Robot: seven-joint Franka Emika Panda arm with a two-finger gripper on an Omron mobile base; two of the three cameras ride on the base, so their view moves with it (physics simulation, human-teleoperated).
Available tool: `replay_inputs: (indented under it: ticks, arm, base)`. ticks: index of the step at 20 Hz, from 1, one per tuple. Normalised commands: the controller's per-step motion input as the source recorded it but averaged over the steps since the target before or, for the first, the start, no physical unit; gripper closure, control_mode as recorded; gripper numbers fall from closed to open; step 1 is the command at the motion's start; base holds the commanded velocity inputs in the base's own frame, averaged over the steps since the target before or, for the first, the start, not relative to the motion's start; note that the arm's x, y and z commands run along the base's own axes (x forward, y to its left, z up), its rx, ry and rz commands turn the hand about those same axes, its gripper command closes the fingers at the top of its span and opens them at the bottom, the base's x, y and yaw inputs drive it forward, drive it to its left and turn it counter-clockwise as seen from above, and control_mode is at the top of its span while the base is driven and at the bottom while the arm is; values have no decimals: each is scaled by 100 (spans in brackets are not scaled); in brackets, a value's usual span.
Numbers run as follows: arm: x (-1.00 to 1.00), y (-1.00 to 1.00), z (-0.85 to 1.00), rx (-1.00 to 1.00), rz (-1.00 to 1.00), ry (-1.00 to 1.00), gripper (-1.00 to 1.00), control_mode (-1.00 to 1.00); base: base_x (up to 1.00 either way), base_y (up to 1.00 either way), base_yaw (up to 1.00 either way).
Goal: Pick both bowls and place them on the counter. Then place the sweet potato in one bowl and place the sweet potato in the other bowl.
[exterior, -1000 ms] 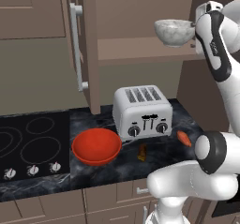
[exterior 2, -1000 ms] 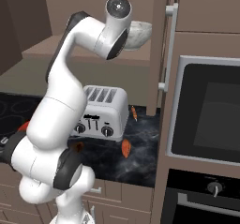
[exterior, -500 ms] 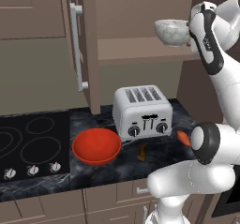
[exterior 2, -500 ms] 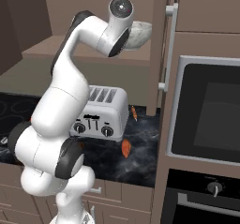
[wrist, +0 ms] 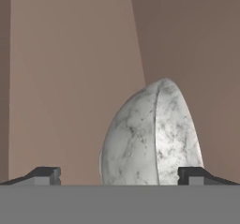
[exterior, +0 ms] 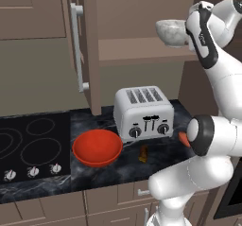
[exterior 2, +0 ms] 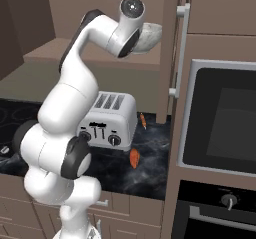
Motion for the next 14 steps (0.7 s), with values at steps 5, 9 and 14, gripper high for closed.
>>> replay_inputs:
  ticks: [5,9,14]
  arm:
    - [19,-7,0,0,0,0,-100,-100]
    - [14,-1,-3,0,0,0,-100,-100]
    - [21,-1,-1,0,0,0,-100,-100]
  base:
    - [0,0,0]
    - [0,0,0]
    - [0,0,0]
